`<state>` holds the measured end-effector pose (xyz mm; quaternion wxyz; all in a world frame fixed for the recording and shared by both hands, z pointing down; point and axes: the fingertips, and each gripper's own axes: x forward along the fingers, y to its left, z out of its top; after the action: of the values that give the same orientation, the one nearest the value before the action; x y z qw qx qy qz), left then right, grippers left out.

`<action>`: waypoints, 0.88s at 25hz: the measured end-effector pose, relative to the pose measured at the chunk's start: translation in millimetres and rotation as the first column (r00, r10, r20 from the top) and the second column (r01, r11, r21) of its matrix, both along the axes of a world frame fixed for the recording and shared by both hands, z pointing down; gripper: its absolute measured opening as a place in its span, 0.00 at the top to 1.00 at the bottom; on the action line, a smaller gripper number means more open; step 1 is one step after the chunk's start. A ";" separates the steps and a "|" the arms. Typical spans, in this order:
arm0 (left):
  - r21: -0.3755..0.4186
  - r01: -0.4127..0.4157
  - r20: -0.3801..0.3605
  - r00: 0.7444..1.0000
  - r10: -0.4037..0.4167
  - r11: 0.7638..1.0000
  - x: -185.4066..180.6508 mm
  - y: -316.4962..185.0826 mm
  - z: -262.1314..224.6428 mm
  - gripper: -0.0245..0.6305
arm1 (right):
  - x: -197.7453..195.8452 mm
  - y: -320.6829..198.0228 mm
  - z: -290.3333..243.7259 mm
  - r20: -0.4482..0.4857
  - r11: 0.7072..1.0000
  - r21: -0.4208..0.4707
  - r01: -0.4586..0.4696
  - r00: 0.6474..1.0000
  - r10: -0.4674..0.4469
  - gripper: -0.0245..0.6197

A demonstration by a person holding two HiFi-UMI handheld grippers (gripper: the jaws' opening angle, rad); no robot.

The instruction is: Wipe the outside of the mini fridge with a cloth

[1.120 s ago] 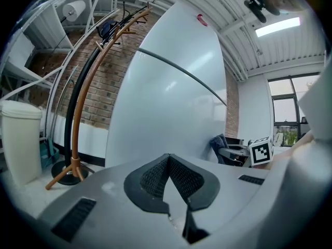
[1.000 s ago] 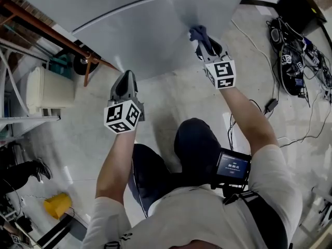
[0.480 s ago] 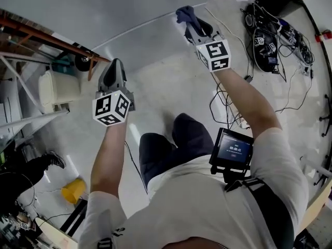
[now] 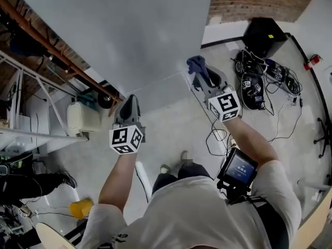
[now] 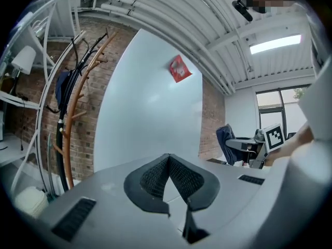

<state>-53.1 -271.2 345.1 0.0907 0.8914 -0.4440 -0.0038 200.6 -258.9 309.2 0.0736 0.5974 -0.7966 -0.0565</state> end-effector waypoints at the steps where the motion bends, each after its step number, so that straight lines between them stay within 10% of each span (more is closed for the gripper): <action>1: 0.016 -0.004 -0.010 1.000 0.004 1.000 -1.2 4.6 -14.9 0.96 | -2.9 8.8 -15.3 0.007 1.000 0.013 0.001 1.000 -0.001 0.83; 22: 0.102 -0.100 -0.126 0.986 0.113 0.990 -47.1 64.7 -68.8 0.96 | -97.4 127.1 -67.9 0.179 0.996 0.066 -0.053 0.983 0.040 0.83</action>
<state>-100.2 -206.5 276.3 0.0772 0.9151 -0.3879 -0.0788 103.3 -131.8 241.3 -0.0173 0.6207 -0.7833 -0.0293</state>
